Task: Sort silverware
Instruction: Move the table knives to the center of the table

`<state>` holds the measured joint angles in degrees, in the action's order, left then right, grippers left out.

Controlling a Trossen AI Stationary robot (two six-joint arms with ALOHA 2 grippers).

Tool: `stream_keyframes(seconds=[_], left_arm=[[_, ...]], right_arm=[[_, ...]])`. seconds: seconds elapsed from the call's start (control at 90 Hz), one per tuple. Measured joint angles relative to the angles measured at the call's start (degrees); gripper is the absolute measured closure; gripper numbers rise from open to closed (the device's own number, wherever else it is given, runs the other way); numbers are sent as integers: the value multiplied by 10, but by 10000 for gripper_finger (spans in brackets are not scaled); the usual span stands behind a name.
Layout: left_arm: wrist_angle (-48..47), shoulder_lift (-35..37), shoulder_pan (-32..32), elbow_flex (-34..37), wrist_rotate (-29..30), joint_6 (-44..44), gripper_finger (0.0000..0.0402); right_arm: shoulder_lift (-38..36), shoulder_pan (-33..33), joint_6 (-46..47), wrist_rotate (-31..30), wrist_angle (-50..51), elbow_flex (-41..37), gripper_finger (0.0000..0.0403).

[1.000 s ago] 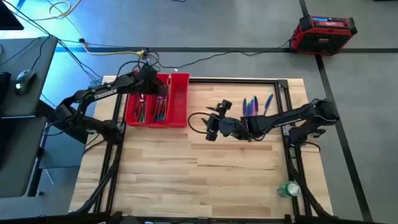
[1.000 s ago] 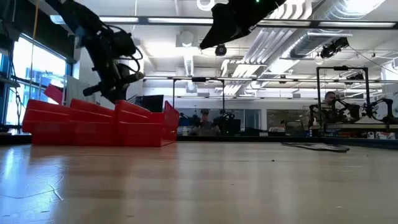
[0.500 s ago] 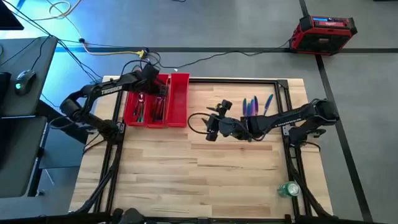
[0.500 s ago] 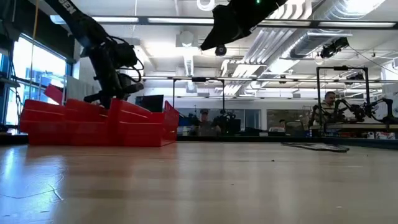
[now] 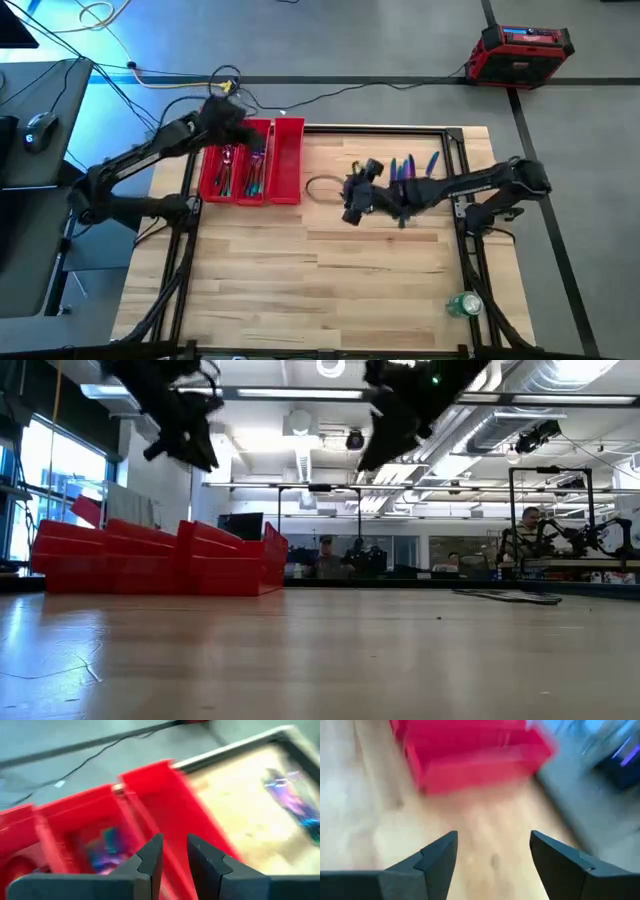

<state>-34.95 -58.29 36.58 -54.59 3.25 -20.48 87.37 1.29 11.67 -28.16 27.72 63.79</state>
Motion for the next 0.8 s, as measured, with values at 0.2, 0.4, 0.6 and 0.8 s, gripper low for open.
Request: stream_keyframes(seconds=[0.2,0.4,0.6,0.8], left_arm=[[23,102,-163,67,54,-80,332],[83,132,-305,149,136,-165,332],[162,121,-387,196,175,-183,332],[196,115,-411,196,186,-162,332]], right_arm=[[11,-109,123,45,176,0,191],[23,-178,170,105,220,-18,201],[24,-202,216,120,181,-119,202],[23,-205,296,133,126,-198,208]])
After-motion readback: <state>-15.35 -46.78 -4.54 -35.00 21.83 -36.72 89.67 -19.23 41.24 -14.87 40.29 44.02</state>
